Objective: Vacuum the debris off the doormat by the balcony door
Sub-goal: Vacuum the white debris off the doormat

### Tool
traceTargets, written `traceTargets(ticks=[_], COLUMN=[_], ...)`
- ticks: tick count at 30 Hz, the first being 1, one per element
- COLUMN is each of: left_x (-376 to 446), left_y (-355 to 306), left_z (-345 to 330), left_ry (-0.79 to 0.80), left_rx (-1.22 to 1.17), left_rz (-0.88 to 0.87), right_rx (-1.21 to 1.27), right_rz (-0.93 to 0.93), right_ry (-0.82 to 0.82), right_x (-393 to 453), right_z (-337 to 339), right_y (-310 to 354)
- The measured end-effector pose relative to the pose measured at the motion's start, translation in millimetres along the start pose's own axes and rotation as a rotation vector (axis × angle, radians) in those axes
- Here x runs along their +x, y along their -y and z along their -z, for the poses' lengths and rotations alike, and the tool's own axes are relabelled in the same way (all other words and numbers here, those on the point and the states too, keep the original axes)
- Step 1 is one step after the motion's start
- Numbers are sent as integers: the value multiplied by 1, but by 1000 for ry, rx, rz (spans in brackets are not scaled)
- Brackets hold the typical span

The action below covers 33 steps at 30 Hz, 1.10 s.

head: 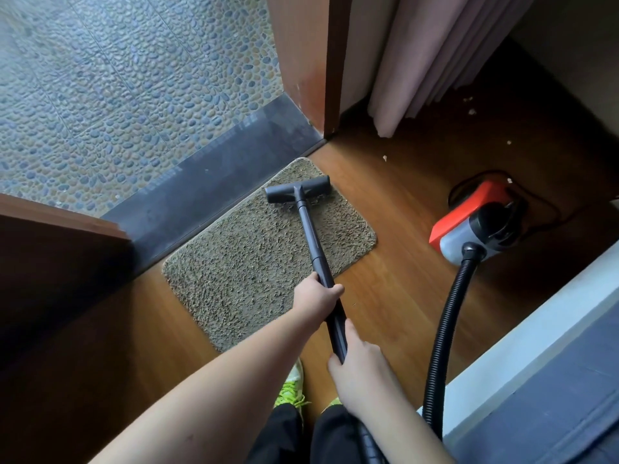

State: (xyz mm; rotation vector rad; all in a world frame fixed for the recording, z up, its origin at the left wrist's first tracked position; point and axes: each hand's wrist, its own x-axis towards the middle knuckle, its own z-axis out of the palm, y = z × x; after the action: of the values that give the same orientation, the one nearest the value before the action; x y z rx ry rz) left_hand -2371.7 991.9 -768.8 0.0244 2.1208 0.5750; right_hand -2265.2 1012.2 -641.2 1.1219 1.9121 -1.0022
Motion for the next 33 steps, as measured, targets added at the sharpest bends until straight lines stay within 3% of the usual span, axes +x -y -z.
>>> traceTargets(ticks=[14, 33], left_x=[66, 55], left_y=[-31, -40], left_z=[41, 41], left_ry=[-14, -2], left_rx=[-26, -31], left_rz=[27, 40], right_rx=[1, 83], right_rz=[34, 32], right_ry=[-41, -13], right_x=[60, 51], right_z=[19, 30], right_y=[52, 47])
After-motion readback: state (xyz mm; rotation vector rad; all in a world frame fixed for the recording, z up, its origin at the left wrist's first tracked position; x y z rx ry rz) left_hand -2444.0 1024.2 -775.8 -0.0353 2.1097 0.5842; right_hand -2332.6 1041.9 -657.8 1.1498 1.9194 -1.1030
